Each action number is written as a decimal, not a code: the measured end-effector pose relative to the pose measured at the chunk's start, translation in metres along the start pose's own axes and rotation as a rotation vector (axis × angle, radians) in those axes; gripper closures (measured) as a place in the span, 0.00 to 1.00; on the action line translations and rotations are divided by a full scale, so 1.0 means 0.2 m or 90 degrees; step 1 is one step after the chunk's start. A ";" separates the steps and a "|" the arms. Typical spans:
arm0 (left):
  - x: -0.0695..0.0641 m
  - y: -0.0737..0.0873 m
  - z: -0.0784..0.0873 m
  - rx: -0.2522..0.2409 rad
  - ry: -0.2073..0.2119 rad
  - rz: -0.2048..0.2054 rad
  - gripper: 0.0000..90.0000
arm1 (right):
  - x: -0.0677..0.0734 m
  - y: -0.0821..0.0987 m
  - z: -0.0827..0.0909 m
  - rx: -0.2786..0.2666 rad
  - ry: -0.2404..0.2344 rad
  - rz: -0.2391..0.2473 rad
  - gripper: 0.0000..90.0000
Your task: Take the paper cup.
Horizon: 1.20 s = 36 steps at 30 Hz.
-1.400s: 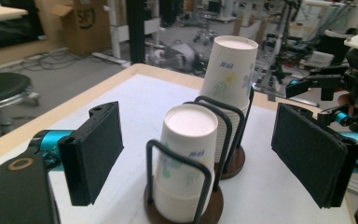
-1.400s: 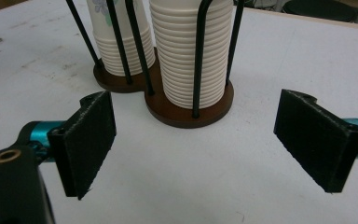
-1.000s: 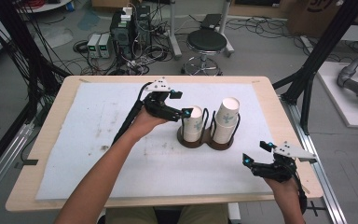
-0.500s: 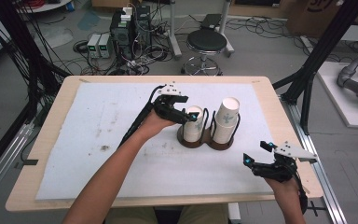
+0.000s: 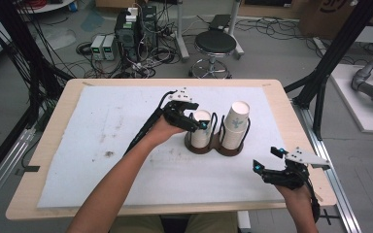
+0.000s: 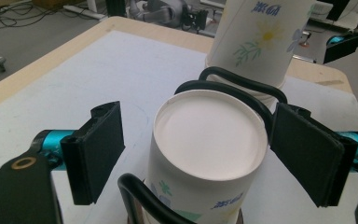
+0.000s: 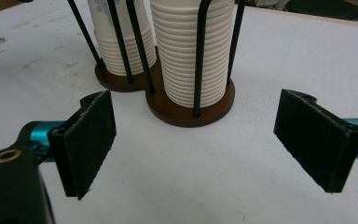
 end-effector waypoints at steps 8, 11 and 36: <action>-0.01 0.00 -0.02 0.007 0.011 -0.011 0.33 | -0.01 0.00 0.00 0.000 0.002 -0.003 0.15; -0.01 0.00 -0.01 0.007 0.009 -0.021 0.39 | -0.01 0.01 0.00 0.001 0.002 -0.002 0.15; 0.00 -0.29 0.16 -0.078 0.024 0.017 0.41 | 0.00 0.00 0.00 0.001 -0.002 -0.002 0.15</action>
Point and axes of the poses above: each handheld gripper's, and its own axes: z roughly backward along the jaws, y roughly out of its underside, x roughly to its left, the point moved 9 cm from there along -z, roughly forward along the jaws, and after that the axes turned 1 degree about z, right-handed, at the moved point
